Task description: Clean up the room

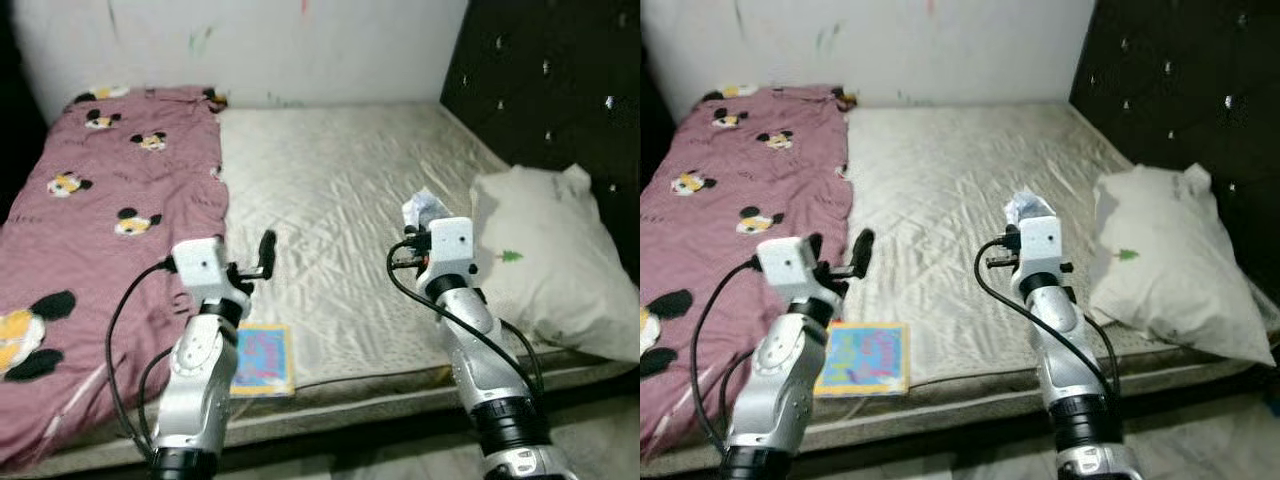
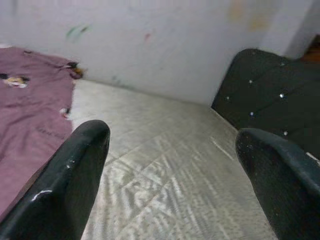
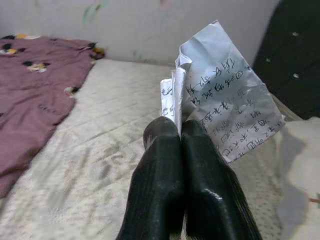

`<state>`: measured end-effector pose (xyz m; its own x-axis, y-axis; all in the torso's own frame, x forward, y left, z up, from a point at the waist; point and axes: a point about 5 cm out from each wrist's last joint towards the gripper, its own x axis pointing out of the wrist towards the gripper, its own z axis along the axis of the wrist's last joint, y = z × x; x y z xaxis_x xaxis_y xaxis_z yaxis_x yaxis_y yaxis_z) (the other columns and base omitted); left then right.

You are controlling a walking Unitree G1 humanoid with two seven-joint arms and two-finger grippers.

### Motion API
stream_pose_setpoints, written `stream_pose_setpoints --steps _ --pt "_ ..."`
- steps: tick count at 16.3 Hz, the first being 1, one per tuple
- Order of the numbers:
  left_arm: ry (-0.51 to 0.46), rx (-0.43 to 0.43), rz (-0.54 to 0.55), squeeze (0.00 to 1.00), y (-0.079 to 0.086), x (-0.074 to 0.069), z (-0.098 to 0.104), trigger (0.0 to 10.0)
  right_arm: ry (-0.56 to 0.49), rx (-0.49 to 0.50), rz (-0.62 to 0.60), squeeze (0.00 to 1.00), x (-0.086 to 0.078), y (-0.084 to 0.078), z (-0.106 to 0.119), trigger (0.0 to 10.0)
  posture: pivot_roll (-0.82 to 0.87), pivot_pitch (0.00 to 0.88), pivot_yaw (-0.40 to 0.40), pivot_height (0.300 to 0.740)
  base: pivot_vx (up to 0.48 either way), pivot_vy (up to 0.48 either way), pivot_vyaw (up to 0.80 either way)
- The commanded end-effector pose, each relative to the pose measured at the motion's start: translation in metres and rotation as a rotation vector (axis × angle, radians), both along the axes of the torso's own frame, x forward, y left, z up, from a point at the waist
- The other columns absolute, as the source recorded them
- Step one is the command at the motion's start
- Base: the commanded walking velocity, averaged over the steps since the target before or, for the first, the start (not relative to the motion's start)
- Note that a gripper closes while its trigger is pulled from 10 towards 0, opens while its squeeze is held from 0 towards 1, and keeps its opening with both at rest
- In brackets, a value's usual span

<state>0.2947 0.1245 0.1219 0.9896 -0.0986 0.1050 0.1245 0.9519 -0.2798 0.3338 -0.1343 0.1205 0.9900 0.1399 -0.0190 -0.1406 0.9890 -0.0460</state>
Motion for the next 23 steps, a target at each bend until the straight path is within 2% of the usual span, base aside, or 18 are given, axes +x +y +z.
stream_pose_setpoints --steps 1,3,8,16,23 --pt "0.015 -0.021 0.021 0.00 0.0006 -0.0018 -0.0031 10.0 -0.015 0.002 0.036 0.00 0.0016 0.0087 0.0044 10.0 -0.10 0.000 -0.026 0.740 0.000 0.476 0.00" --pt "0.001 -0.028 0.029 0.00 0.0011 -0.0020 -0.0019 10.0 -0.012 0.000 0.042 0.00 0.0012 0.0097 0.0034 10.0 -0.10 0.000 -0.026 0.740 0.000 0.472 0.00" --pt "-0.032 -0.031 -0.003 0.00 -0.0012 -0.0023 0.0028 10.0 -0.006 -0.006 0.051 0.00 0.0007 0.0106 0.0013 10.0 -0.10 0.000 -0.028 0.740 0.000 0.000 0.00" --pt "-0.030 -0.037 -0.005 0.00 -0.0022 -0.0040 0.0017 10.0 0.006 -0.013 0.052 0.00 0.0004 0.0104 -0.0014 10.0 -0.10 0.011 -0.034 0.740 0.000 0.000 0.00" --pt "-0.030 -0.030 0.005 0.00 -0.0006 -0.0031 0.0016 10.0 0.009 -0.025 0.046 0.00 0.0024 0.0073 -0.0013 10.0 -0.10 0.015 -0.036 0.740 0.244 0.000 0.00"
